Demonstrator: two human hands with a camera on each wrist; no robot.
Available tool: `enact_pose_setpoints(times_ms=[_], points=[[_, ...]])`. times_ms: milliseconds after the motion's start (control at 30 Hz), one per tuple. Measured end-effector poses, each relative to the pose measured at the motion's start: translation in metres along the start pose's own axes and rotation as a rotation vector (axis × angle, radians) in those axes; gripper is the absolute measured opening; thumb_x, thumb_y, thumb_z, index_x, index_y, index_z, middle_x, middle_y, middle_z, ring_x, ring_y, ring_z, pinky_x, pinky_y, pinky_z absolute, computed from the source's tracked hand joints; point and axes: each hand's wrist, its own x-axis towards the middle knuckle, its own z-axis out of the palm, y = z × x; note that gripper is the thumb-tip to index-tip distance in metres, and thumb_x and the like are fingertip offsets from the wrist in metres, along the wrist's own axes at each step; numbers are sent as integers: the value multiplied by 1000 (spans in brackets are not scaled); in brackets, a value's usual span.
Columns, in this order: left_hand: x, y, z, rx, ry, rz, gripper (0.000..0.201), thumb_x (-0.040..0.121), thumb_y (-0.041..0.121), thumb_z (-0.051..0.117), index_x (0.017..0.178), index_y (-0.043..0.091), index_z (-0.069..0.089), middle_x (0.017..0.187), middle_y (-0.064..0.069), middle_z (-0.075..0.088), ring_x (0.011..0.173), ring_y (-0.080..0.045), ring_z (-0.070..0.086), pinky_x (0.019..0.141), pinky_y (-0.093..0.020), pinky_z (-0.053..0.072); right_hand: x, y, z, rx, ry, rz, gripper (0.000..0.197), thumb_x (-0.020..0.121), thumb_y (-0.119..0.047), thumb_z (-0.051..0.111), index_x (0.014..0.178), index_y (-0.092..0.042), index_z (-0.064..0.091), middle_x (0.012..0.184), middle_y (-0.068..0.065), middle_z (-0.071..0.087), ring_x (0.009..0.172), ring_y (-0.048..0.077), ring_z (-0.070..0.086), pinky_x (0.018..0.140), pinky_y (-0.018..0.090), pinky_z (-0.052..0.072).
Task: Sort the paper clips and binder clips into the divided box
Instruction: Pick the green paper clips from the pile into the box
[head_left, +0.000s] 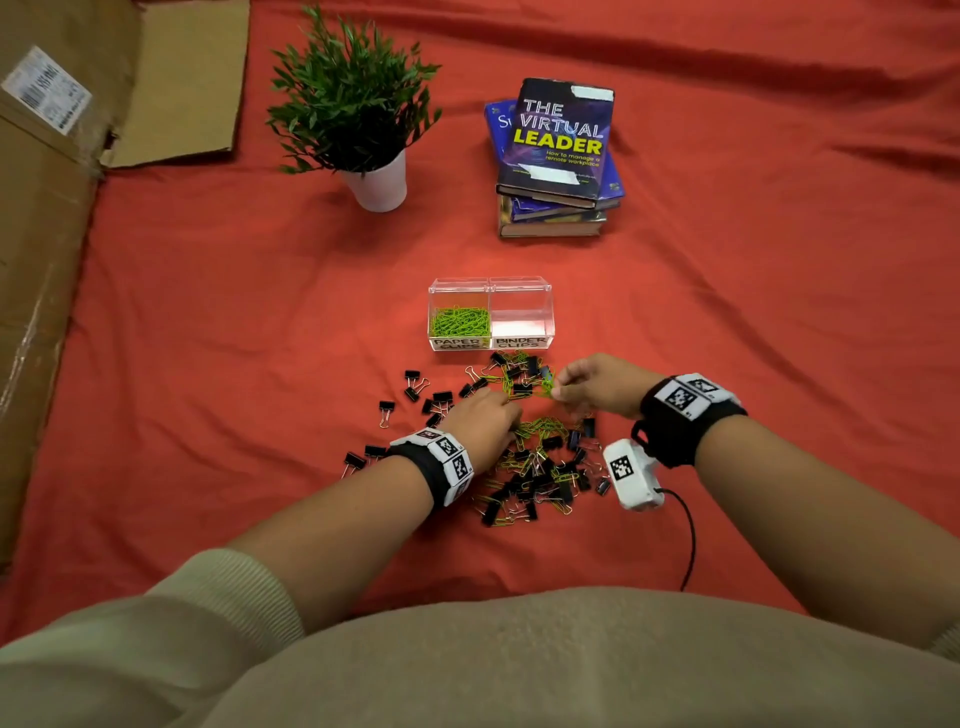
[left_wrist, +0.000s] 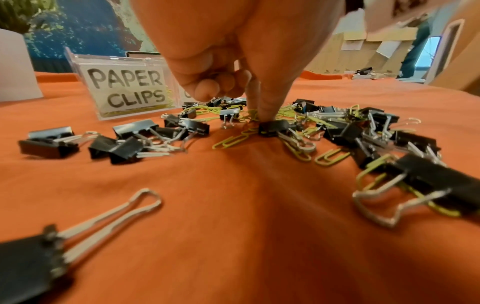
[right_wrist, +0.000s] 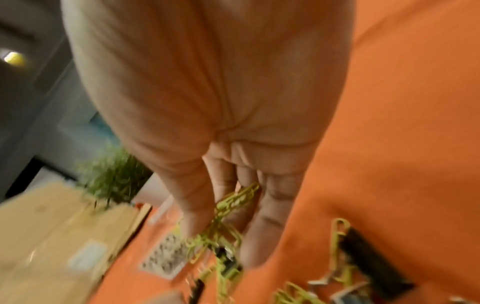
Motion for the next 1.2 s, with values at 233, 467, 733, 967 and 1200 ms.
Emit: enact_pose_setpoints(times_ms=[233,467,733,967,1200], points=[[-9,-12,1,-84,-12,-79,25,93,26,53,112,9,54,118,-10,55,113,-27,47,97,-36,40,10,-43,-13,585,-173,-40,8,90,-6,54,89,-3,61,82,10,65,72,18,65,64,22,57],[-25,-33,-11,-425,48,-225,13,92,22,51,94,10,48,99,-8,45,90,-22,45,81,-32,37,54,-110,11,217,65,-186,13,90,-11,59,77,-9,60,73,7,62,66,20,61,73,35,56],[-35,-52,-38,-578,86,-357,10,94,20,51,92,16,42,84,-9,55,74,-21,48,67,-32,37,94,-130,48,-614,314,-199,25,87,-6,54,109,-5,66,111,16,67,105,31,61,90,32,47],[-5,-72,-78,-463,203,-382,11,91,14,52,100,7,53,85,-8,56,76,-23,50,65,-27,34,62,-107,32,-337,505,-321,25,86,-2,49,99,-10,69,99,10,71,82,22,65,74,27,51],[49,-81,-105,-199,155,-318,16,88,9,52,103,3,55,108,-15,57,100,-31,54,87,-40,46,22,-40,39,-449,369,-166,27,90,-7,47,107,-14,66,112,1,63,69,10,59,54,17,46]])
